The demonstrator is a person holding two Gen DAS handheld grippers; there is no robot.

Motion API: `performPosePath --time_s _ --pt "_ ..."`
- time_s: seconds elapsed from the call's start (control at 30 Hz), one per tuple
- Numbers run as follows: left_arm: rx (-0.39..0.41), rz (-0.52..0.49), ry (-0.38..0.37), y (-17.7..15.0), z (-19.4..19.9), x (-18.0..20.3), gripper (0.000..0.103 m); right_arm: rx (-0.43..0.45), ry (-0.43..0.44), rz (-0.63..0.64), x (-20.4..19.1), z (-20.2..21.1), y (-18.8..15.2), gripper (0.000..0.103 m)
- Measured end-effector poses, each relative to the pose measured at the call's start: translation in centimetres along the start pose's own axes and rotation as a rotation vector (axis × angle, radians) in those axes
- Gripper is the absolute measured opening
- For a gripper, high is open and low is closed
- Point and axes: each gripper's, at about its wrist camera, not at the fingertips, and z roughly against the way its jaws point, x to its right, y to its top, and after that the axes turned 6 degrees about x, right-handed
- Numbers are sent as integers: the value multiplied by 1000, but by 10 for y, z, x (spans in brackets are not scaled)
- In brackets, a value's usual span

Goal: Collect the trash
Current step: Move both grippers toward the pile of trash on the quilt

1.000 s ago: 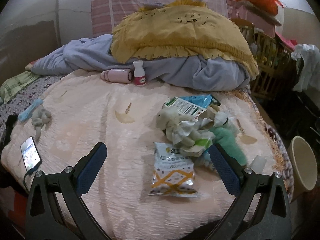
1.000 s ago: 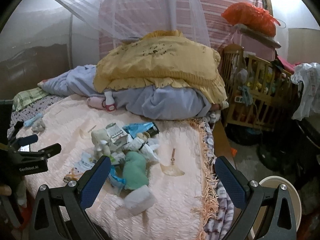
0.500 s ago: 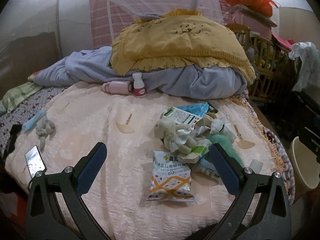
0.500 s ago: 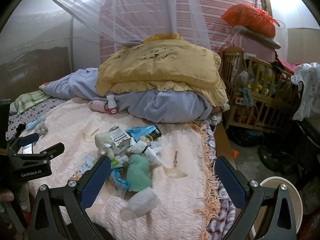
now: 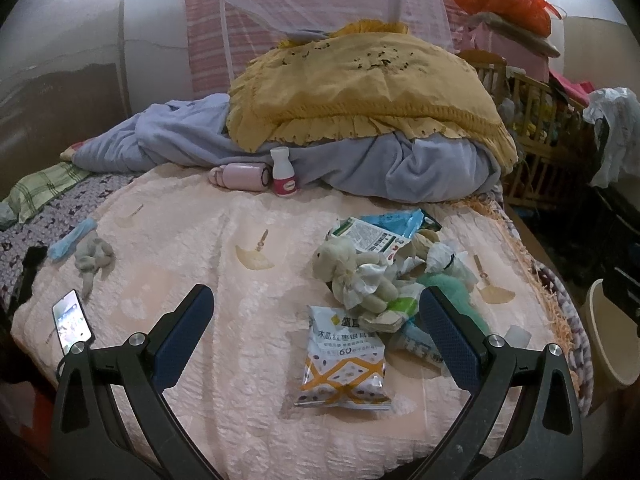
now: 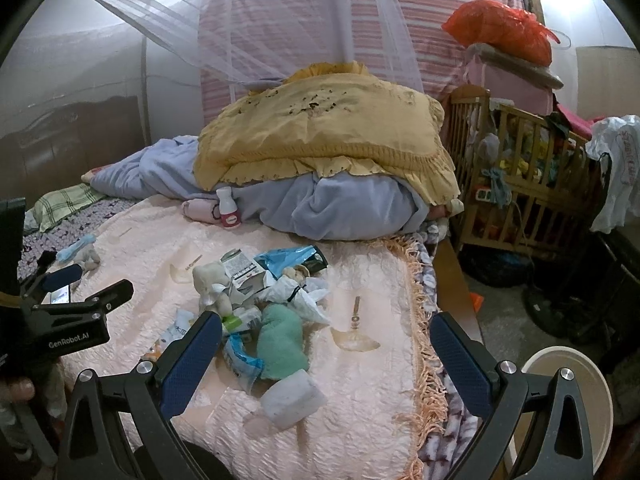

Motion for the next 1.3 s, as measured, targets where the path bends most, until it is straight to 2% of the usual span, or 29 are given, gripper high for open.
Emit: performPosePath --time_s 0.7,1.3 --pt "73 -32 48 2 4 4 102 -1 21 4 -2 -3 -3 103" --pt "87 -27 46 4 4 9 102 20 34 27 -8 -6 -6 103"
